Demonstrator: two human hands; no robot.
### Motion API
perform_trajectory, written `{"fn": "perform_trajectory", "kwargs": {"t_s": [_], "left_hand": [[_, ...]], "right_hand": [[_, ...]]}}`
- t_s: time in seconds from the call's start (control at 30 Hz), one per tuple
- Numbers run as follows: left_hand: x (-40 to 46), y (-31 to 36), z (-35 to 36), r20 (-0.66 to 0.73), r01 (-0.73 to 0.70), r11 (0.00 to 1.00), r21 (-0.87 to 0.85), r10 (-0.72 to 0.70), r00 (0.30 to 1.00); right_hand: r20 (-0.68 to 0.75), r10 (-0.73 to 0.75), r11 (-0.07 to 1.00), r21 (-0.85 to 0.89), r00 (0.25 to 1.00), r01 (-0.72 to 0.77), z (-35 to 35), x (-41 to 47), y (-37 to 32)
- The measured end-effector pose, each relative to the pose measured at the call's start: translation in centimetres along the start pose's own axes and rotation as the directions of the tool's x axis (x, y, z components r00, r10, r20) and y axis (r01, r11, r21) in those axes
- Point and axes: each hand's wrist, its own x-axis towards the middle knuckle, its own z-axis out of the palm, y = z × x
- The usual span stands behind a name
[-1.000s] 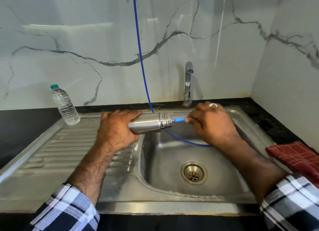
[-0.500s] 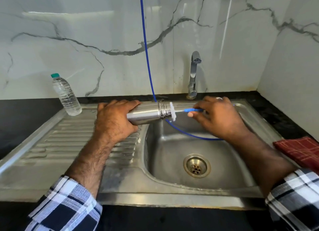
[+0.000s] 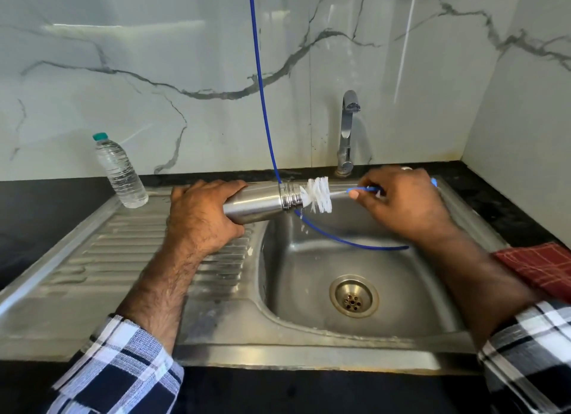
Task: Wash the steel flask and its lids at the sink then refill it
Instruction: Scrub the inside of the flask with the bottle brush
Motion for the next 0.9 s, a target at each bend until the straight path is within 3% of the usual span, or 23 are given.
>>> {"fn": "perform_trajectory", "kwargs": {"t_s": [0.1, 0.2, 0.3, 0.4, 0.5, 0.6, 0.7, 0.83, 0.9], "left_hand": [[0.0, -0.1, -0.2, 0.013, 0.037, 0.998, -0.048, -0.036, 0.999], [0.0, -0.3, -0.5, 0.025, 0.031, 0.998, -0.054, -0.03, 0.999], [-0.1, -1.0, -0.7, 0.013, 0.016, 1.0, -0.019, -0.016, 1.0], [-0.2, -1.1, -0.7, 0.021, -0.014, 0.999, 0.034, 0.013, 1.0], [0.0, -0.8, -0.6, 0.04, 0.002, 0.999, 0.05, -0.004, 0.999], [0.0, -0.8, -0.6, 0.039, 0.04, 0.999, 0.037, -0.042, 0.998], [-0.1, -0.8, -0.6, 0.03, 0.057, 0.998, -0.001, -0.057, 0.998], [-0.1, -1.2, -0.7, 0.037, 0.069, 0.997, -0.024, -0.068, 0.997], [-0.1, -1.4, -0.7, 0.037, 0.072, 0.997, -0.016, -0.071, 0.997]], "right_hand": [[-0.195, -0.193, 0.981, -0.071, 0.962, 0.182, 0.5, 0.0, -0.6], [-0.184, -0.222, 0.974, -0.084, 0.958, 0.209, -0.7, 0.1, -0.2], [0.082, 0.046, 0.995, 0.085, 0.996, -0.053, -2.0, 0.9, 0.6], [0.293, 0.231, 0.945, 0.16, 0.928, -0.286, -2.4, 1.1, 1.3], [0.23, 0.124, 0.975, 0.153, 0.965, -0.162, -1.7, 0.5, 1.8], [0.043, -0.021, 0.983, 0.183, 0.999, 0.012, -0.5, 0.0, 1.8], [-0.104, -0.136, 0.98, 0.131, 0.985, 0.15, 0.0, 0.3, 2.0], [-0.12, -0.118, 0.992, 0.025, 0.986, 0.121, -1.2, 0.2, 2.2], [-0.049, -0.073, 0.997, 0.022, 0.996, 0.074, -1.4, 0.4, 2.4]]}}
